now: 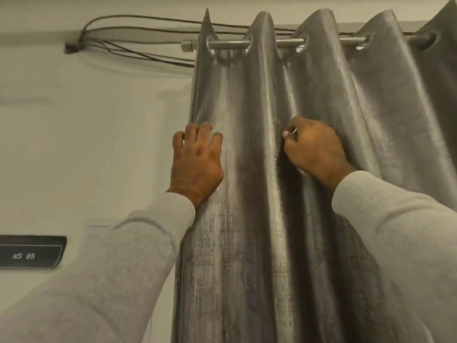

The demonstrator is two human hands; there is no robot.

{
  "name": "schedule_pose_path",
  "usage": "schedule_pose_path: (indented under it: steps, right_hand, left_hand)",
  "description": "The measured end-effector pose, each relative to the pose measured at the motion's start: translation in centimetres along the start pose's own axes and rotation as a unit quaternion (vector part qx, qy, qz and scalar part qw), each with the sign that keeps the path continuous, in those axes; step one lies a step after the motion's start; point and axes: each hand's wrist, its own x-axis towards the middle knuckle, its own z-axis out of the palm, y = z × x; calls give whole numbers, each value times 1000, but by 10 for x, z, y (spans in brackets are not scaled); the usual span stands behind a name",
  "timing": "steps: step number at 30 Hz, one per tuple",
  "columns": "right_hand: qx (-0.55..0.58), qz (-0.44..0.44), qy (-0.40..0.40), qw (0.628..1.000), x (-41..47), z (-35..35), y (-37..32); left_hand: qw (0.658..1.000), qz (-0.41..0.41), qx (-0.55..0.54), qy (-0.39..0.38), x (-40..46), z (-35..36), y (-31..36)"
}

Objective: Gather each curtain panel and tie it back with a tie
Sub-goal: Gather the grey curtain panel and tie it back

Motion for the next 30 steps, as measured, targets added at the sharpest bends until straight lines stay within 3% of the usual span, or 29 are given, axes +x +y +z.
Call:
schedule_pose_path:
  steps: [3, 6, 9, 15, 24, 27, 30]
  right_hand:
    - [28, 21, 33, 999, 16, -2, -6]
    - [48, 50, 36, 997, 28, -2, -12]
    - [94, 75, 30, 992, 41, -2, -21]
    - [98, 59, 52, 992, 65, 5, -47]
    - [16, 122, 94, 988, 102, 6, -87]
    - [49, 135, 126, 982, 111, 12, -103]
    - [153, 70, 72, 983, 120, 21, -125]
  left_hand:
    - [994, -94, -48, -4, 19, -5, -21]
    - [965, -214, -154, 8, 36, -9, -39]
    - [939, -264, -222, -5, 49, -10, -50]
    - [915, -256, -310, -21, 59, -10, -51]
    - [930, -149, -334, 44, 47, -9, -54]
    - [935, -134, -323, 59, 42, -5, -60]
    - [928, -130, -345, 59, 38, -3, -61]
